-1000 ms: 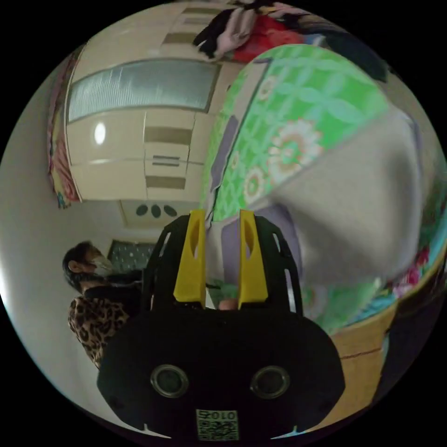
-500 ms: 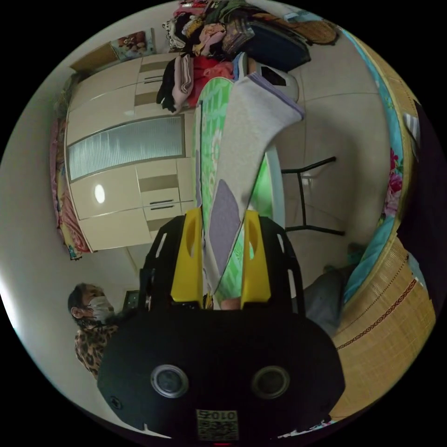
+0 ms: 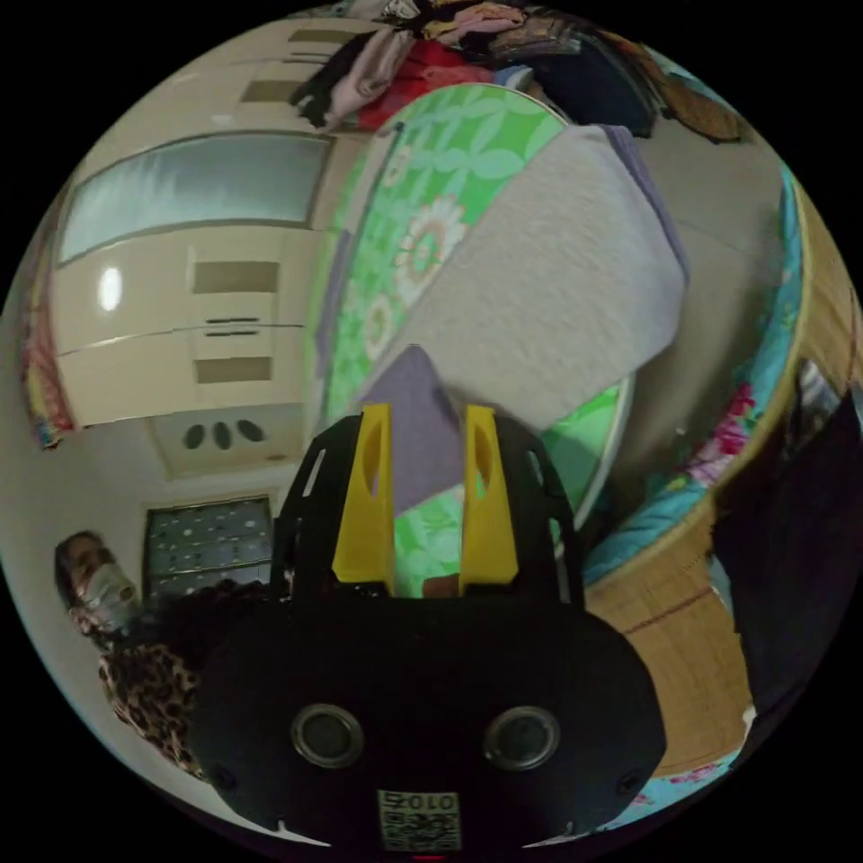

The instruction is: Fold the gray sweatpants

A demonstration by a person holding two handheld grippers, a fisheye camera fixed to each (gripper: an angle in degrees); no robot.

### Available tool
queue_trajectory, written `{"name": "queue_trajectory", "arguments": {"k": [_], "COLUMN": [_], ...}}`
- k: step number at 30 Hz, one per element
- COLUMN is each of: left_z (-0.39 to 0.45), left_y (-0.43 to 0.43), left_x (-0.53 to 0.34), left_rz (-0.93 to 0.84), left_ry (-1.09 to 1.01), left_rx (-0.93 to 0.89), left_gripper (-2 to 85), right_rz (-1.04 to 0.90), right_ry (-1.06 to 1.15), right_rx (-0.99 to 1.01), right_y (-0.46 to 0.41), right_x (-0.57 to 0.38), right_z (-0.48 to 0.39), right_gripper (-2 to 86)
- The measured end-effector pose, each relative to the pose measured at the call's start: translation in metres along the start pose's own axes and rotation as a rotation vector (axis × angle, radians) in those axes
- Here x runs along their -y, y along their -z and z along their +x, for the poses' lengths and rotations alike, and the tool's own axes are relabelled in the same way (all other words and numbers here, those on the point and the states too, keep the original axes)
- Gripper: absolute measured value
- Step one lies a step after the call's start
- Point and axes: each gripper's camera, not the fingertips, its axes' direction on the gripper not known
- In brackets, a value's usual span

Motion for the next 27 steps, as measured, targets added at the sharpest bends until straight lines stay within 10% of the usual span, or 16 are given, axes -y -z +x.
{"name": "queue_trajectory", "arguments": {"k": [15, 27], "left_z": [0.051, 0.318], "left_y": [-0.016, -0.328], "left_x": [0.068, 0.191], "left_rz": [0.144, -0.409], "left_ry": [-0.083, -0.813], "left_rx": [0.128, 0.237], "left_gripper": [0.6, 8.2], "right_rz": [0.222, -0.614], "right_ry": [0.05, 0.93], "right_rx": [0.111, -0.241], "right_y": [0.03, -0.163], "right_x": [-0.003, 0.217], "right_z": [-0.059, -0.302], "right_gripper": [10.4, 12.5]}}
